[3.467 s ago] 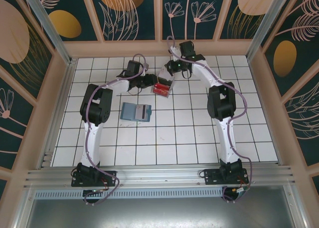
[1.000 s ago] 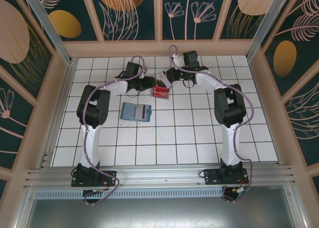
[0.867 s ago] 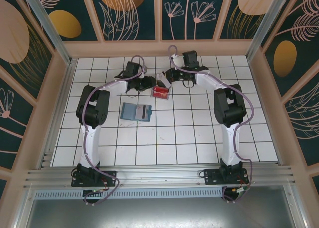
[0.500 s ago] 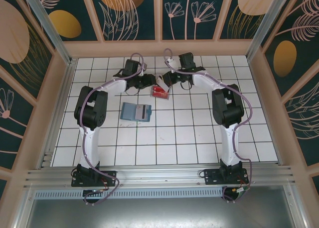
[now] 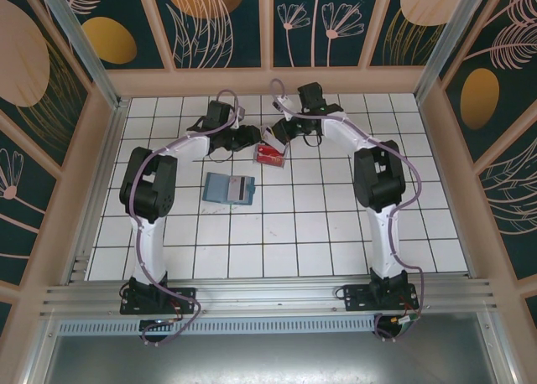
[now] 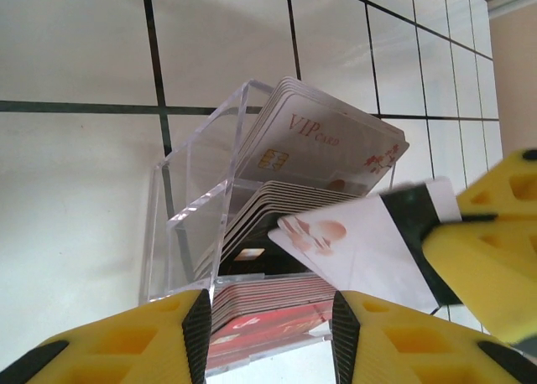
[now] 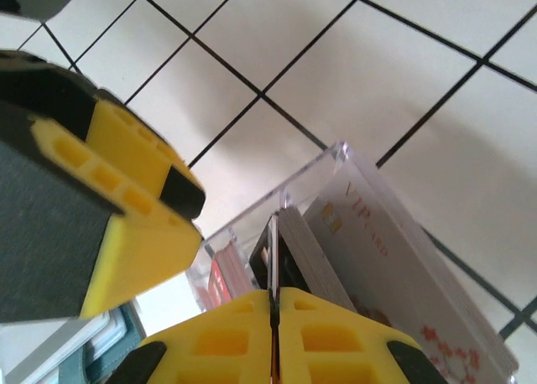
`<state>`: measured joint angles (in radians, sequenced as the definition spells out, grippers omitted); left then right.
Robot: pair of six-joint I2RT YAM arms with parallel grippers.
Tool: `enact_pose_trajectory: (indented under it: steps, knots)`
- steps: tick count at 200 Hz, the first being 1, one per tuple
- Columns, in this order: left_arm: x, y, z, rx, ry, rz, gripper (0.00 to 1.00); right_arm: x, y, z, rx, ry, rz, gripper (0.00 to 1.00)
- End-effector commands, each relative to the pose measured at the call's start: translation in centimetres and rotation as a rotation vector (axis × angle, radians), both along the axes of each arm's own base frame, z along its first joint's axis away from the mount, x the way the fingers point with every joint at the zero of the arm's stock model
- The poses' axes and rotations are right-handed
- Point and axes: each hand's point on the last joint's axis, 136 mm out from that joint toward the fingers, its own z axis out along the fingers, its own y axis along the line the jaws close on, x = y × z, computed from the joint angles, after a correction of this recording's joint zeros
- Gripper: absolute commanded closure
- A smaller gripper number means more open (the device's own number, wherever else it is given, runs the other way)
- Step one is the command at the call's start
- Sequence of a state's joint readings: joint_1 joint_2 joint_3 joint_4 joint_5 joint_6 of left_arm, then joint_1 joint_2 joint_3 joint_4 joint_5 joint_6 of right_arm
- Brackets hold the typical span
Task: Put the credit cards into the card holder
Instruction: Place the credit card in the storage box.
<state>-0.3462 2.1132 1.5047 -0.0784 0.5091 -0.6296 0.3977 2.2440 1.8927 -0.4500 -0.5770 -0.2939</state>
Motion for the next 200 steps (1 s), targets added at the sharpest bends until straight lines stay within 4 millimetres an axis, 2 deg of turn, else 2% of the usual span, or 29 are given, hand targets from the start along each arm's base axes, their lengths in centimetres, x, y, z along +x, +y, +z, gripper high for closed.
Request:
enact_pose_trajectory:
  steps: [1,17,43,75,112,156,175,200]
  knots:
    - [0.1,0.4,2.0,-0.028,-0.035,0.009,0.55,-0.9,0.7,-1.4,-0.074,0.035,0.080,0.91]
    - [0.1,0.5,2.0,-0.027,-0.035,0.012,0.55,-1.4,1.2,-2.4,-0.103,0.053,0.110,0.92]
    - [0.0,0.7,1.6,-0.025,-0.028,0.014,0.55,-2.8,2.1,-2.8,-0.104,0.063,0.144,0.94]
    - [0.0,0.7,1.4,-0.027,-0.024,0.012,0.55,-3.4,1.2,-3.9,-0.162,0.076,0.137,0.95]
    - [0.0,0.9,1.4,-0.027,-0.023,0.016,0.55,-4.1,1.2,-1.8,-0.094,0.035,0.128,0.96]
    - [0.1,1.5,2.5,-0.044,-0.039,0.028,0.55,-4.4,1.2,0.8,-0.005,0.004,0.136,0.97]
    - [0.2,1.8,3.2,-0.054,-0.052,0.035,0.55,-4.3,1.1,0.4,-0.012,0.015,0.141,0.97]
    - [0.0,2.0,3.2,-0.051,-0.050,0.040,0.55,-4.5,1.1,-0.8,-0.011,0.053,0.144,0.97]
